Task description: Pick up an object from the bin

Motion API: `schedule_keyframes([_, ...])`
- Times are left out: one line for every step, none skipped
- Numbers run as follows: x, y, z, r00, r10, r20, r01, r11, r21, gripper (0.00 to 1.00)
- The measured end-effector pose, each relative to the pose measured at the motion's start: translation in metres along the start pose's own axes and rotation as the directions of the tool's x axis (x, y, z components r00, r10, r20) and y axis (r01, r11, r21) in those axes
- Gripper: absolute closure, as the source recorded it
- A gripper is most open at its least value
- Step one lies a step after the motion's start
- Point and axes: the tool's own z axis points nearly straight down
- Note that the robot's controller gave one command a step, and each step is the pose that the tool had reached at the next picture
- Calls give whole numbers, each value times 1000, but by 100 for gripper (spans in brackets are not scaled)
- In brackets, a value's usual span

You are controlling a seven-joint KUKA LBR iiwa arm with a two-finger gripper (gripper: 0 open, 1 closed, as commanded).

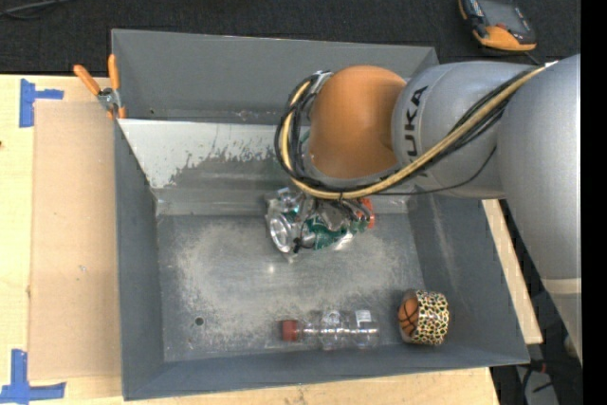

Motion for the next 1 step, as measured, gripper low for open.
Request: schedule_keyframes([1, 1, -28, 1000, 1, -2, -1, 1000, -1, 100])
